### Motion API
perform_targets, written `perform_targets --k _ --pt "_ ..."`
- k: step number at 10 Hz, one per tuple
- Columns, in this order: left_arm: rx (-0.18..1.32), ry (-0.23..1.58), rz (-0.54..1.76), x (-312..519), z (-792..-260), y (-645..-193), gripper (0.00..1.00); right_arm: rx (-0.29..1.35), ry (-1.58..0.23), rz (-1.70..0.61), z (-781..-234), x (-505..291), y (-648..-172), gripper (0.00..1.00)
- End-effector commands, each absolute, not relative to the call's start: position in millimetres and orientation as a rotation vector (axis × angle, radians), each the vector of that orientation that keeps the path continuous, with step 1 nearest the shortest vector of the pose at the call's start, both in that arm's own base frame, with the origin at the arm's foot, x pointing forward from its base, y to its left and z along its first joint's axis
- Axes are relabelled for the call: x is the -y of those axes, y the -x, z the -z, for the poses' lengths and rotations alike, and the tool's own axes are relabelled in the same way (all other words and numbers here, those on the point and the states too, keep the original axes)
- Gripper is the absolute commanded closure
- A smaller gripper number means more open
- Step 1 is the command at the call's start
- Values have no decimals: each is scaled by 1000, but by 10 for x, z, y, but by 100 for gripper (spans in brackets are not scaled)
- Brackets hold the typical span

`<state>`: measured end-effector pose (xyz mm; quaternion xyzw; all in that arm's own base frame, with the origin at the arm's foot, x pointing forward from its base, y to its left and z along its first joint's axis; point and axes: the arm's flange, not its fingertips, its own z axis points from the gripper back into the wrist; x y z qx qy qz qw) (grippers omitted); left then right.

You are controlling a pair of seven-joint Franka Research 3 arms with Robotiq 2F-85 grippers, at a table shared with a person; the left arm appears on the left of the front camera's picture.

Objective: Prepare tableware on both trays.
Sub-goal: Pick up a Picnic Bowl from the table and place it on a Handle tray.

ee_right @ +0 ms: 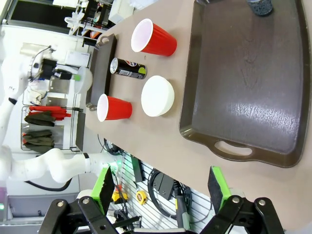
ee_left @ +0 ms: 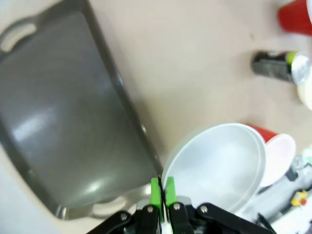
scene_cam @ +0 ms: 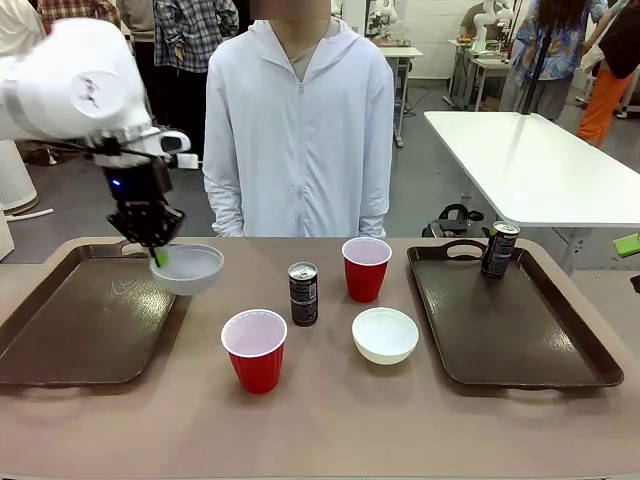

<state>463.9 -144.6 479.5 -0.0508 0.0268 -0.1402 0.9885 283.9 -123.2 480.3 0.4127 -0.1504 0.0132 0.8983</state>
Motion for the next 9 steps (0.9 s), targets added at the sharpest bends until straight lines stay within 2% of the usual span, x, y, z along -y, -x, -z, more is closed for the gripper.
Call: perform_targets --k 1,3,4,9 --pt "-18 145 296 1155 -4878 -4434 100 328 -881 -37 -4794 1233 -2854 0" --pt "-23 167 267 857 -4903 -4431 100 328 -881 -37 -4794 1233 -2854 0" --pt "5 197 258 448 -4906 -4468 100 328 -881 -37 -4794 1233 -2854 0" --pt "44 151 228 176 -4972 -4623 100 328 -881 -37 -4794 1233 -2854 0"
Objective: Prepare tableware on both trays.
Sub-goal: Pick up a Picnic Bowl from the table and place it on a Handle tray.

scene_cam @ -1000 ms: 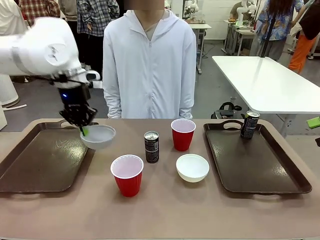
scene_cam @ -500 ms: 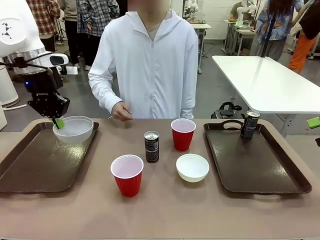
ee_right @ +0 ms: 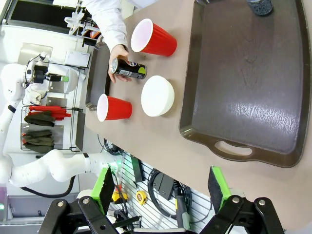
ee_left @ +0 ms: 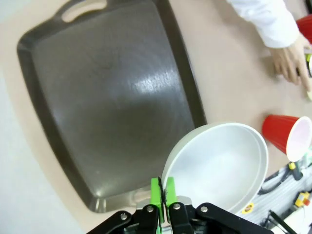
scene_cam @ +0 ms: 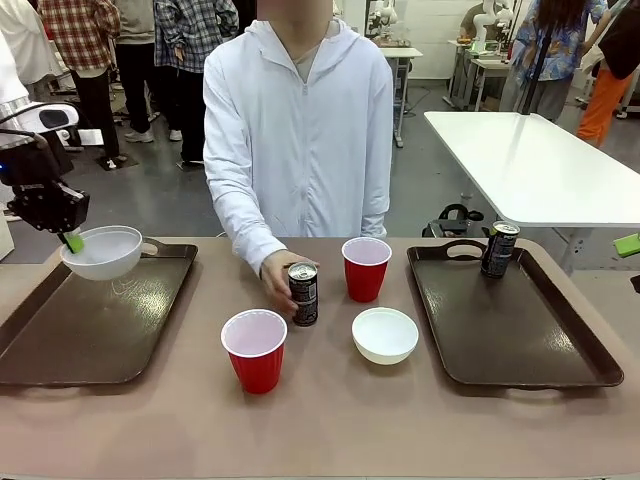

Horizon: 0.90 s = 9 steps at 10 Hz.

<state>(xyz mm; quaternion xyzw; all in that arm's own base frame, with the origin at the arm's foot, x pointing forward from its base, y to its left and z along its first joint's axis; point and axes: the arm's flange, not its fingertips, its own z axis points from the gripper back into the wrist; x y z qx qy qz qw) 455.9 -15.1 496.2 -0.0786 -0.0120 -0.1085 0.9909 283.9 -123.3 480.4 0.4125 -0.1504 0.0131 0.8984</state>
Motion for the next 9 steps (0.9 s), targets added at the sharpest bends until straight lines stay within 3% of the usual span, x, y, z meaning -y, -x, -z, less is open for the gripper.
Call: perform_targets --k 1,8,9 --pt "55 147 241 192 -4944 -4612 100 328 -881 -37 -4794 1233 -2854 0" --pt "24 158 218 151 -4962 -4559 100 328 -881 -37 -4794 1233 -2854 0" --pt "28 156 218 157 -4959 -4578 96 328 -881 -37 -4794 1233 -2854 0"
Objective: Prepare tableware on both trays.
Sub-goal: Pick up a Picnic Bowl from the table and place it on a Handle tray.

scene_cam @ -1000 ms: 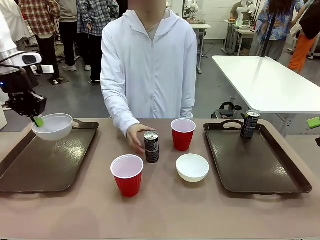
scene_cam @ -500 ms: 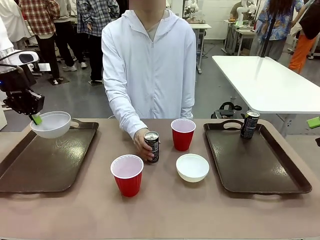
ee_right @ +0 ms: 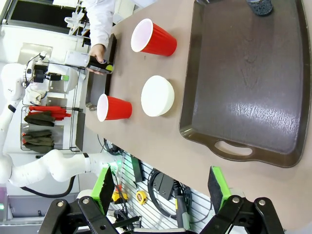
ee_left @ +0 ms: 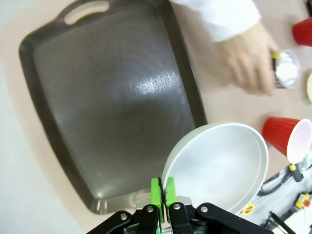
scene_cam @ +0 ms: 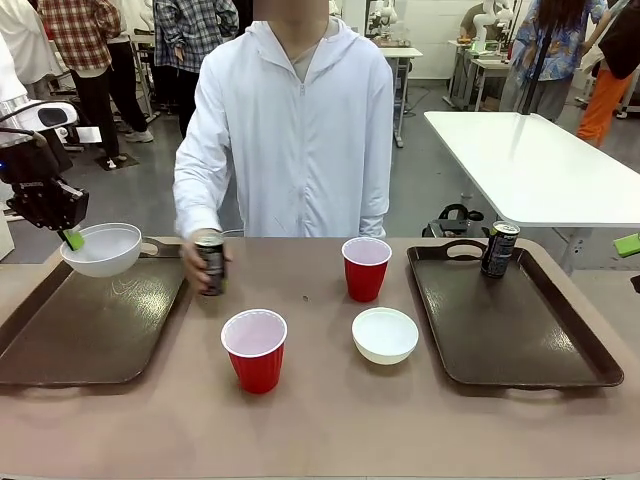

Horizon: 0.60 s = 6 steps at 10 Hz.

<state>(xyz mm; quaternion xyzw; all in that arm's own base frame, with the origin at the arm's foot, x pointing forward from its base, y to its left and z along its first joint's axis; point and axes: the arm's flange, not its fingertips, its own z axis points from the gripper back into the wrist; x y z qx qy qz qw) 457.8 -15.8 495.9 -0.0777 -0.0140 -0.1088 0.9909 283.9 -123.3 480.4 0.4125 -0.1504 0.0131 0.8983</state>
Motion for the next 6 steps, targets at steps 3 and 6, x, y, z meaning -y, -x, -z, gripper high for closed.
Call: perform_targets --k 3,6 --pt "-35 59 502 -339 -5000 -3740 96 328 -881 -37 -4794 1233 -2854 0" --pt "-84 -5 612 -559 -5076 -3144 96 328 -881 -37 -4794 1233 -2854 0"
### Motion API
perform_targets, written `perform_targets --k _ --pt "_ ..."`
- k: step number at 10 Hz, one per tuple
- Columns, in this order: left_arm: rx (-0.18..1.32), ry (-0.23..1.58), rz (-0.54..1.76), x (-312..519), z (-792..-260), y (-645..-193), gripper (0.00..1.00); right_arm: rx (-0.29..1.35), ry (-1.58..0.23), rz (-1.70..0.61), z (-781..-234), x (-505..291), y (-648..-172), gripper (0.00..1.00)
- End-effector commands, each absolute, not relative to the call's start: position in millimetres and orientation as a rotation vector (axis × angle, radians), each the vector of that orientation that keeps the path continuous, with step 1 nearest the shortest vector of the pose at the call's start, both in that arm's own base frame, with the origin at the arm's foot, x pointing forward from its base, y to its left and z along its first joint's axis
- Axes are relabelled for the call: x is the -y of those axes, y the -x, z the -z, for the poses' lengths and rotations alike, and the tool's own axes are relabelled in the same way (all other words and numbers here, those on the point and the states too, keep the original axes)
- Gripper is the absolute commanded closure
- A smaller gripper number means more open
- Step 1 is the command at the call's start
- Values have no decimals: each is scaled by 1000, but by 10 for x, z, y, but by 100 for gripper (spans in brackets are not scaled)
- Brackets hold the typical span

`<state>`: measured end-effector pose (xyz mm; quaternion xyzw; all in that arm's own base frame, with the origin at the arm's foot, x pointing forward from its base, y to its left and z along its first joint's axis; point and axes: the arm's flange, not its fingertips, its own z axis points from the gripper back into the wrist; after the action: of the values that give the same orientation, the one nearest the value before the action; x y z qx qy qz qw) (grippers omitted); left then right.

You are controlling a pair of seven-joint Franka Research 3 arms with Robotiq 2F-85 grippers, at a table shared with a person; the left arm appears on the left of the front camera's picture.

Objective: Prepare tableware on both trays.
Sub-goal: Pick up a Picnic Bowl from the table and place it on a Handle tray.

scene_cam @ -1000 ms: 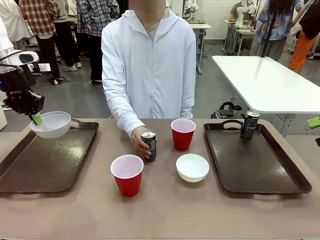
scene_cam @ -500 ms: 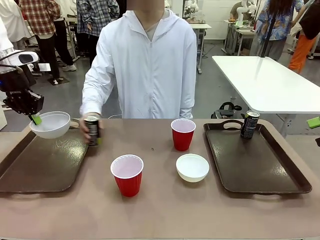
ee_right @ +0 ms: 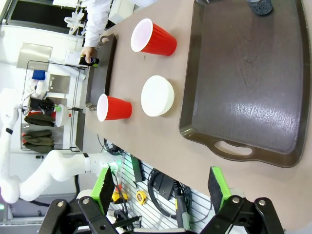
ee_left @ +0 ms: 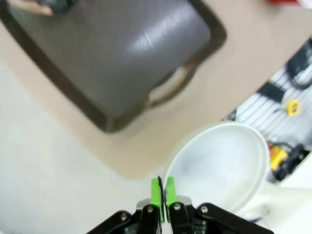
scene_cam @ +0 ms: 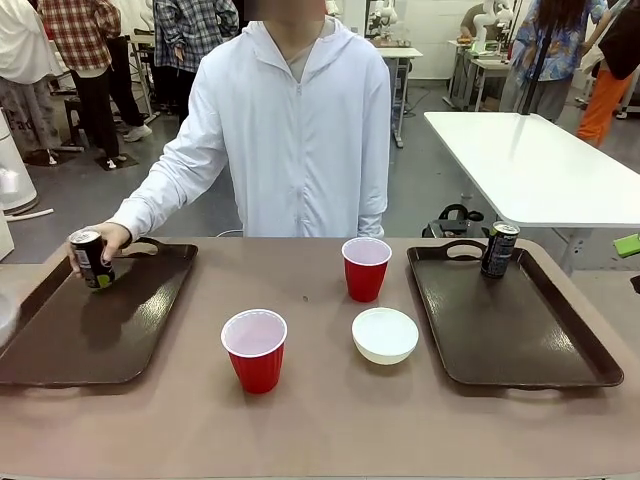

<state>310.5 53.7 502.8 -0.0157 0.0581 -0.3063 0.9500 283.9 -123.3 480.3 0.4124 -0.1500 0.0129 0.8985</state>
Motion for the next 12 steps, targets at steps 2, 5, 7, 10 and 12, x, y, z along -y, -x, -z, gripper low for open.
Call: perform_targets --k 2,5,7,10,12 --pt "-67 1 579 -540 -5038 -3191 96 328 -881 -37 -4794 1233 -2854 0" --pt "19 62 419 -243 -4721 -3464 96 328 -881 -37 -4794 1233 -2854 0" --pt "80 35 343 -14 -4451 -3705 96 328 -881 -37 -4794 1233 -2854 0" --pt "105 38 259 179 -4051 -4003 96 328 -881 -37 -4794 1233 -2854 0" --pt "135 28 232 231 -3801 -4198 96 328 -881 -37 -4794 1233 -2854 0"
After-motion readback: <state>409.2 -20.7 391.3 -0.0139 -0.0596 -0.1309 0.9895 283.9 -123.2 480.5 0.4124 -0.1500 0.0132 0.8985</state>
